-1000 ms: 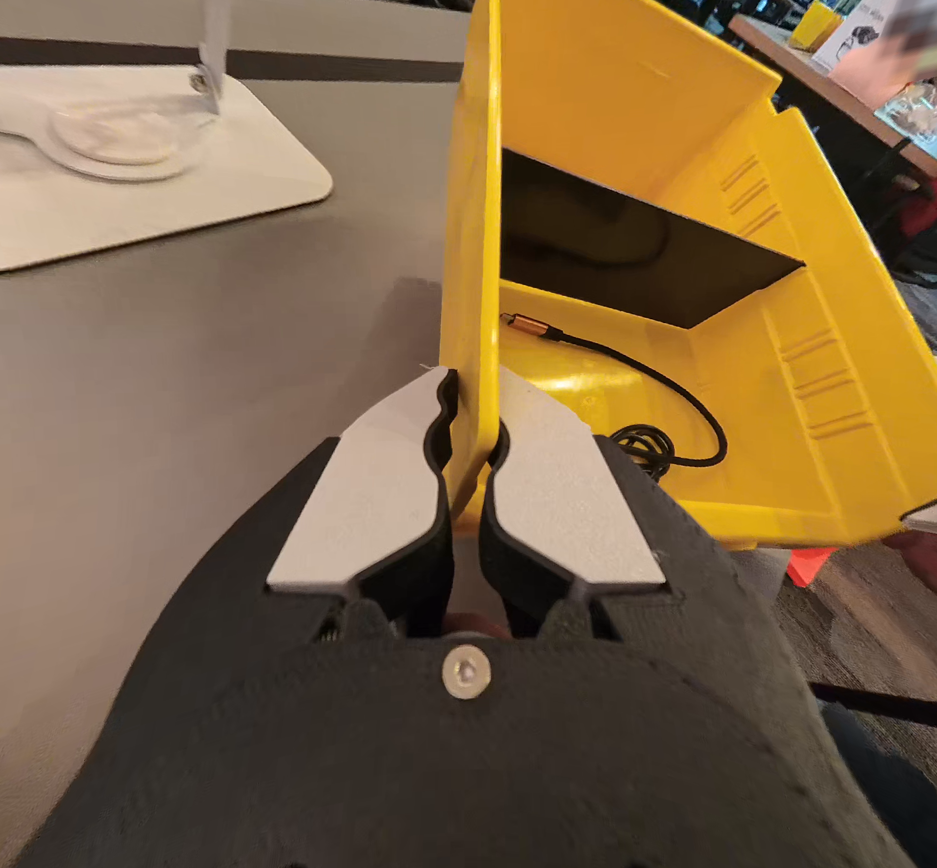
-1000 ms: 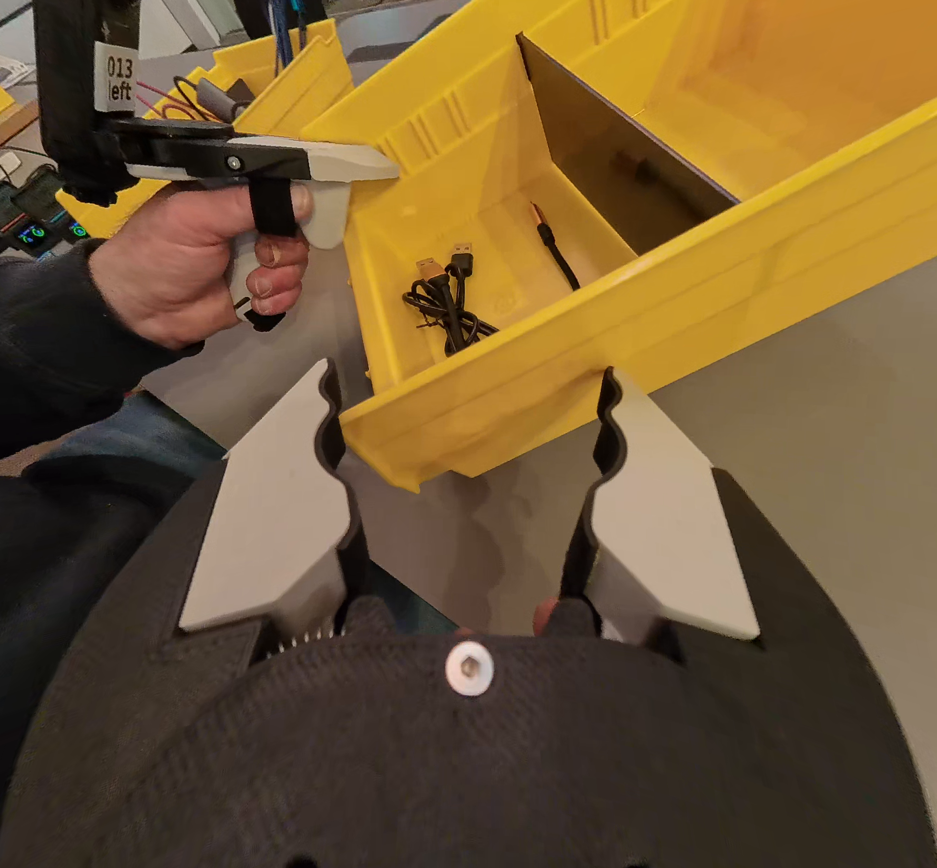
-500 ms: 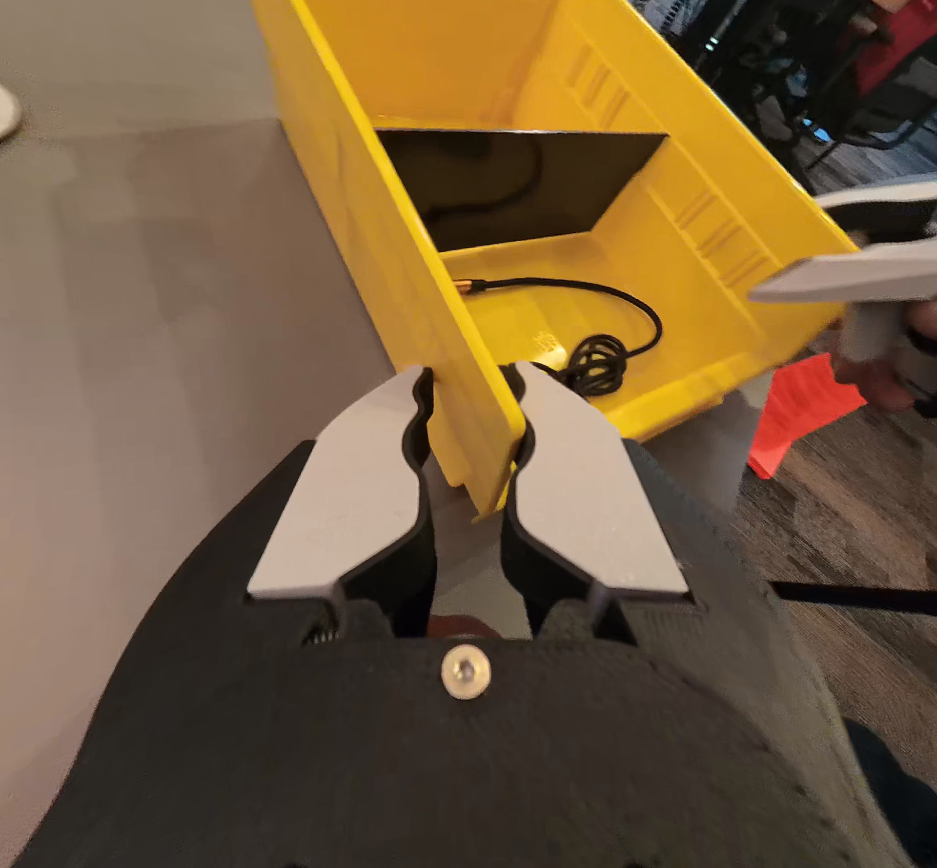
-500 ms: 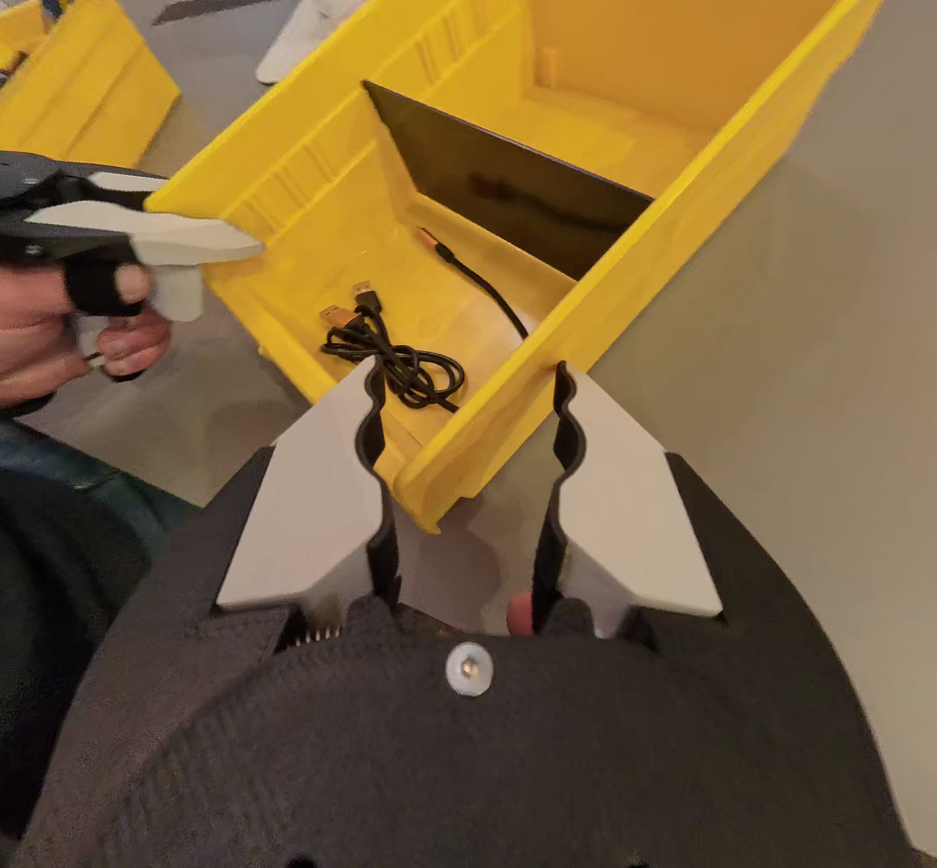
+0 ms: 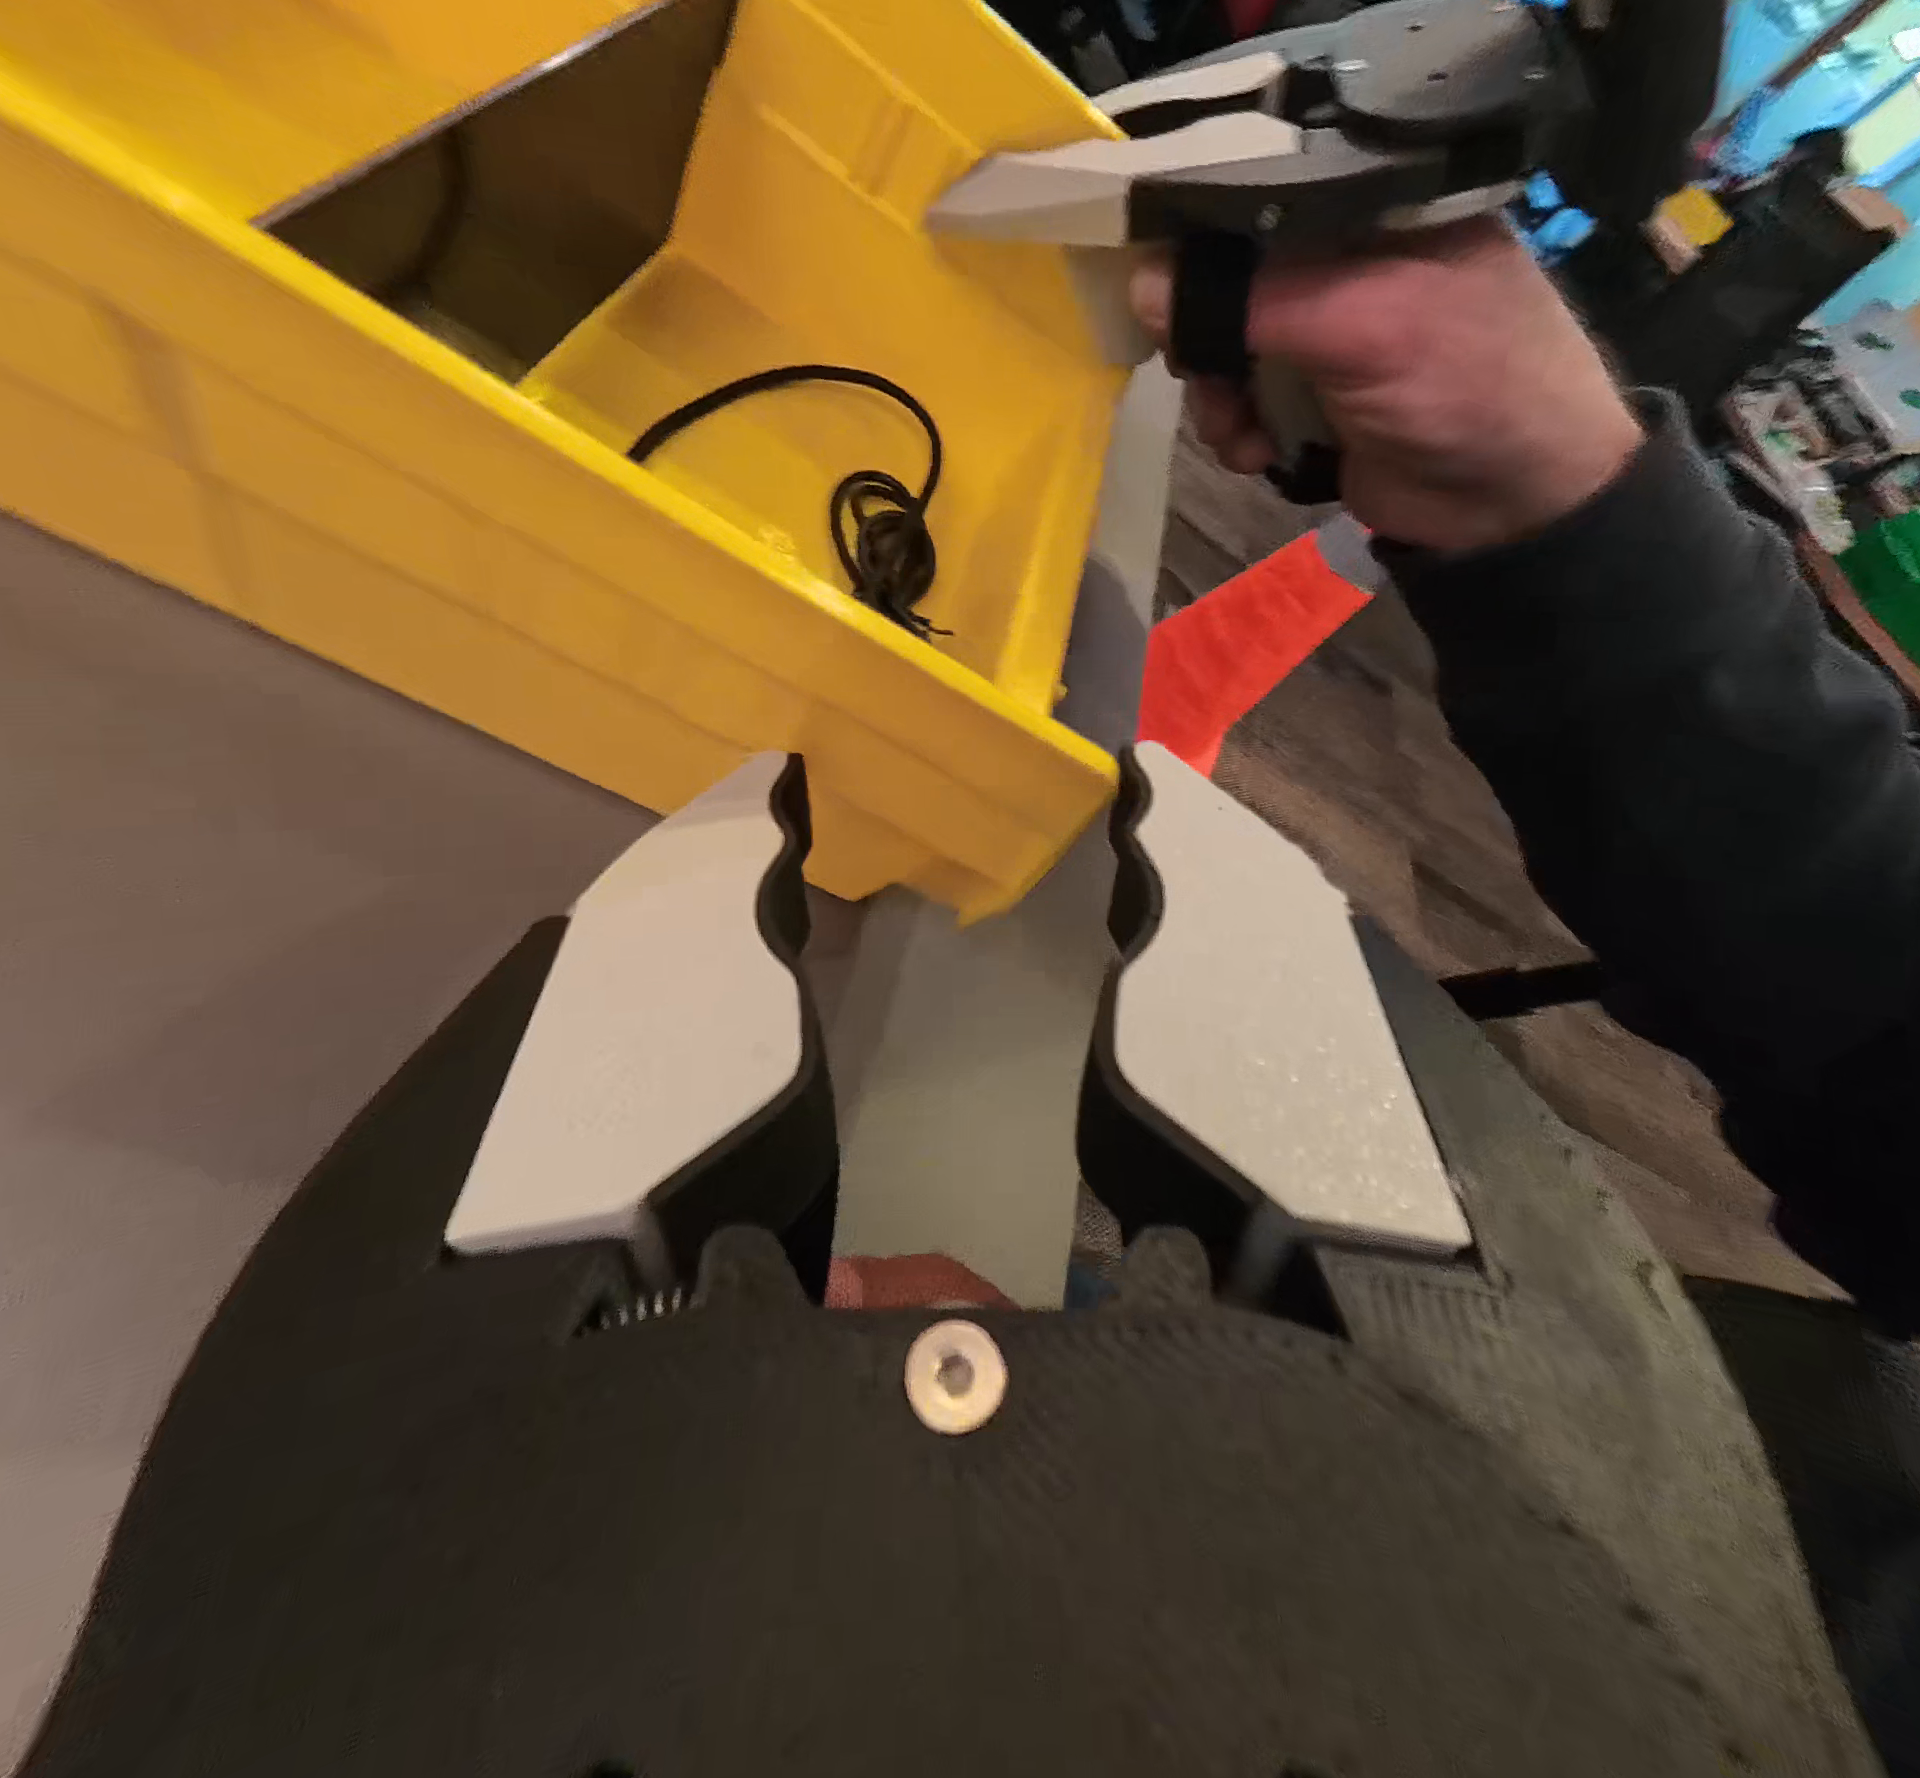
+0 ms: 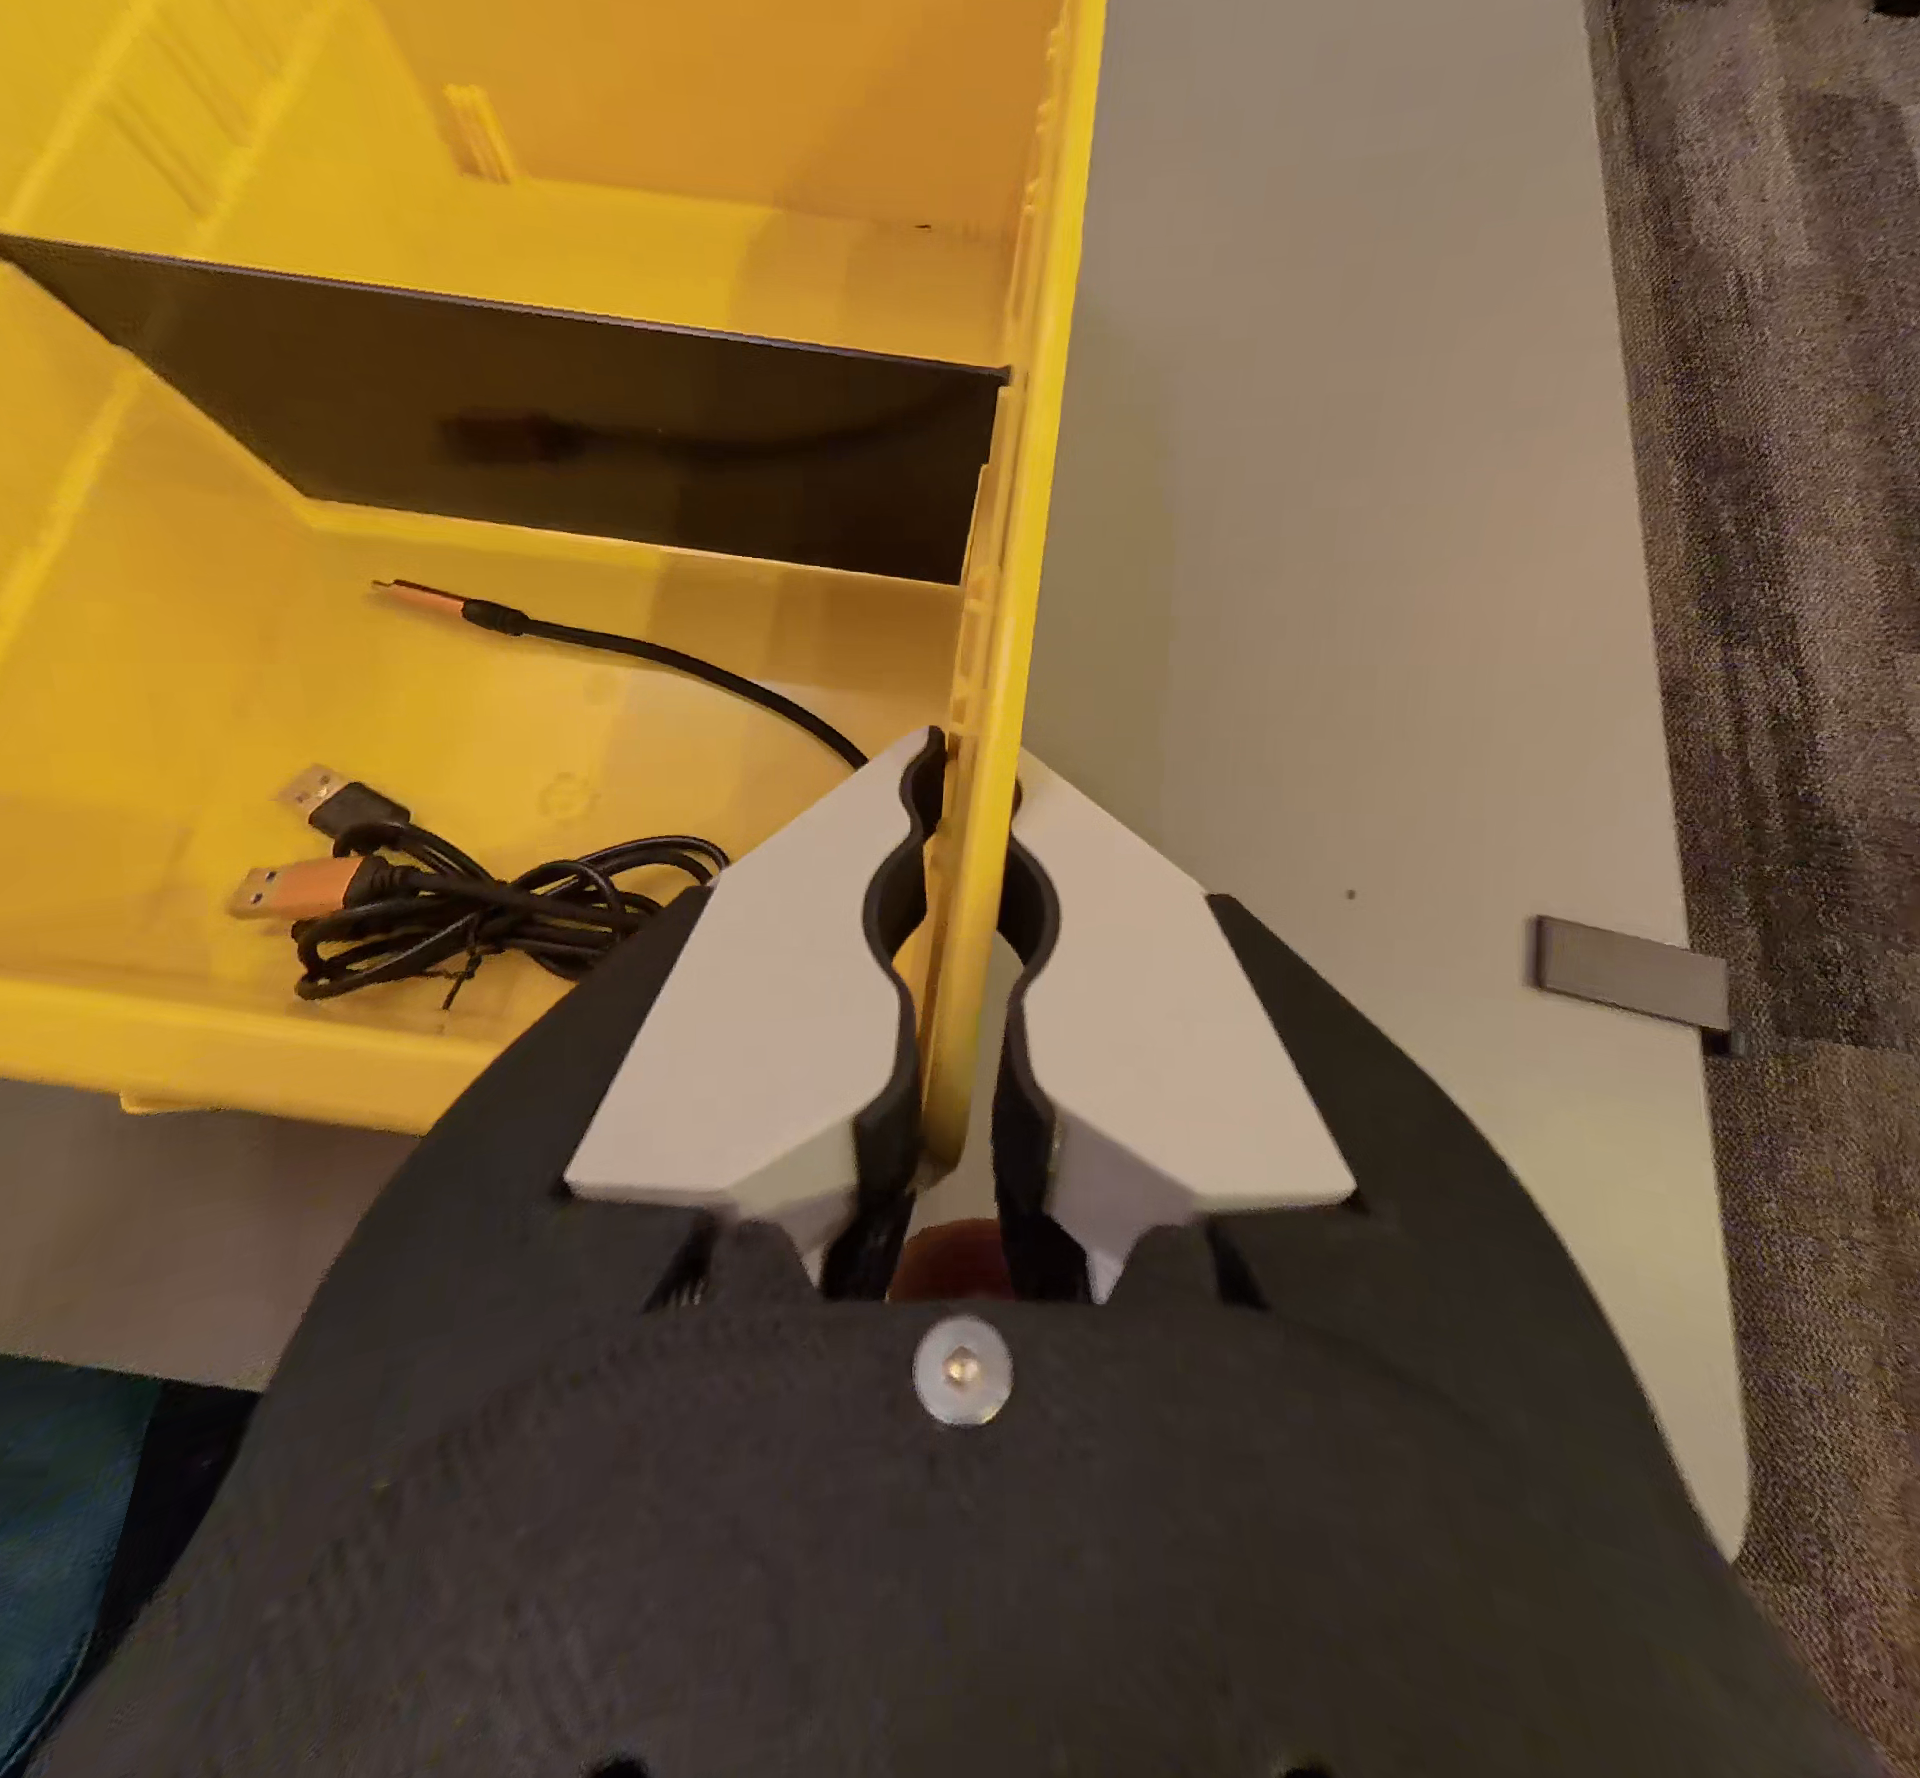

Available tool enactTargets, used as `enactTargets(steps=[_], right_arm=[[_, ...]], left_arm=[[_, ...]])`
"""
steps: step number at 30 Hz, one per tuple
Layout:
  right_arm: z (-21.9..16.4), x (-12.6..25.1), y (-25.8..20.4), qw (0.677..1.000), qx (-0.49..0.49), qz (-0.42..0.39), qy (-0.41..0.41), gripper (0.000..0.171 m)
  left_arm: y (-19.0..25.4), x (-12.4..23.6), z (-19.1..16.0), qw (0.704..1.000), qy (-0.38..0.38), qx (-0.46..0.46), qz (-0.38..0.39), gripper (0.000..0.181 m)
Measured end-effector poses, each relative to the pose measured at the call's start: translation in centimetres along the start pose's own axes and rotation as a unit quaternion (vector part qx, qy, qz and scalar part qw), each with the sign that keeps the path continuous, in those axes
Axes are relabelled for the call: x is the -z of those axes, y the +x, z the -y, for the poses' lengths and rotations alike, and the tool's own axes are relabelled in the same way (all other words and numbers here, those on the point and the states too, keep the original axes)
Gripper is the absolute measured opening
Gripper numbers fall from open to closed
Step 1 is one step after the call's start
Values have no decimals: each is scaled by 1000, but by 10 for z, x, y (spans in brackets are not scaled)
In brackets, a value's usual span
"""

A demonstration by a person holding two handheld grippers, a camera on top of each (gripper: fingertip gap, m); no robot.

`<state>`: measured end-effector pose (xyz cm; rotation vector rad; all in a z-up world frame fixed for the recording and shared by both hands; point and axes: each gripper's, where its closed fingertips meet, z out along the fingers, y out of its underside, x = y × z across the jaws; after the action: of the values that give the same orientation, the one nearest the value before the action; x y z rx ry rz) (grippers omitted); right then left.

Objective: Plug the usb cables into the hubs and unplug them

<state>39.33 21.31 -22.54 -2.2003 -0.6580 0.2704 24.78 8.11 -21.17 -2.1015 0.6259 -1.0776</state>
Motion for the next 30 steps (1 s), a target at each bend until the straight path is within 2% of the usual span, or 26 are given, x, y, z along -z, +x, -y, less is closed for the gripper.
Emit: enactTargets(steps=[1, 3, 5, 8, 11, 14, 17, 20, 23, 26, 29, 30], right_arm=[[1, -1, 6, 1000, -2, 1, -2, 3], [3, -4, 14, 1000, 0, 6, -2, 3], [4, -5, 18, 1000, 2, 12, -4, 2], [4, -6, 23, 1000, 6, 17, -3, 2], [4, -6, 27, 1000, 5, 21, 3, 2], [5, -7, 31, 1000, 1, 24, 8, 2], [5, -7, 36, 1000, -1, 21, 5, 2], [6, -8, 40, 1000, -2, 18, 3, 2], [5, -8, 44, 1000, -8, 15, 3, 2], [3, -6, 48, 1000, -12, 8, 1, 2], [2, -4, 49, 1000, -11, 3, 0, 2], [1, -4, 50, 1000, -11, 3, -1, 3]], left_arm=[[5, -2, 4, 1000, 3, 4, -16, 49], [10, 6, 11, 1000, 13, 1, -26, 49], [7, 35, 20, 999, 34, -21, -11, 51], [-14, 108, 30, 994, 70, -56, 66, 56], [-57, 212, 23, 972, 110, -58, 201, 61], [-106, 338, -10, 918, 132, -28, 373, 62], [-137, 462, -66, 834, 115, 1, 539, 65], [-158, 557, -127, 757, 81, 43, 647, 68], [-176, 593, -179, 737, 53, 105, 666, 73], [-190, 581, -205, 761, 15, 142, 633, 66], [-204, 578, -219, 761, -15, 150, 631, 36], [-206, 576, -220, 768, -10, 157, 621, 20]])
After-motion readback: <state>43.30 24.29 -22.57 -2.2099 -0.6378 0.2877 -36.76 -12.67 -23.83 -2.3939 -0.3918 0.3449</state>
